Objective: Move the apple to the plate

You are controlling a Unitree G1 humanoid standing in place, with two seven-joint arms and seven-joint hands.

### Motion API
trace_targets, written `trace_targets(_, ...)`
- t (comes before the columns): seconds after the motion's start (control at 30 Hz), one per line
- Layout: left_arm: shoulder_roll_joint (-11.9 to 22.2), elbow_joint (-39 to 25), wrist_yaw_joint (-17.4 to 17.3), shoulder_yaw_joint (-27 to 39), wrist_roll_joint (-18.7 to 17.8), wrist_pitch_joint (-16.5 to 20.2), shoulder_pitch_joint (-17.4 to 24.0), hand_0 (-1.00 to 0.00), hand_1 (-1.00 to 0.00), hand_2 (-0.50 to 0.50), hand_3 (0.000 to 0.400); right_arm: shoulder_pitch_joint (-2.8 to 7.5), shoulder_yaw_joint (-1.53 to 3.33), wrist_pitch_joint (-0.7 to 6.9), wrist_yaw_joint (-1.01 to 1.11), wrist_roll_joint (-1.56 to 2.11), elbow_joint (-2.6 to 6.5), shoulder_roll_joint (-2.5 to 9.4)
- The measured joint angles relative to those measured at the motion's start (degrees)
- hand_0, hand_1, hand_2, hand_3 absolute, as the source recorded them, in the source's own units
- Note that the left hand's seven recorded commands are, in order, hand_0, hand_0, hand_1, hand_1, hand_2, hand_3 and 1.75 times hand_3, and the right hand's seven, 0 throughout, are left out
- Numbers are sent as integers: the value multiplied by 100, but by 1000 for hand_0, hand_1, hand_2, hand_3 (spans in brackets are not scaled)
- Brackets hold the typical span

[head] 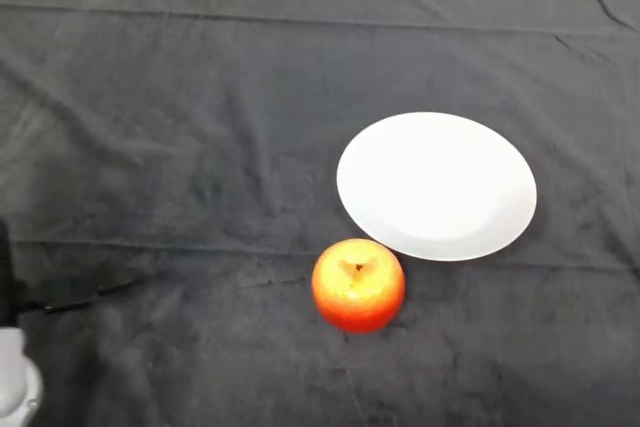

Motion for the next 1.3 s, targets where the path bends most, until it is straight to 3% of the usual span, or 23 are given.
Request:
trace_targets(0.4, -93, -549, 247, -1153, 90, 673, 359, 0, 0, 0, 0, 0, 2, 0, -2, 0, 0, 0)
trace_targets(1.3, -82, -896, 362, -2504, -51, 1247, 283, 0, 0, 0, 0, 0, 2, 0, -4, 0, -1, 0)
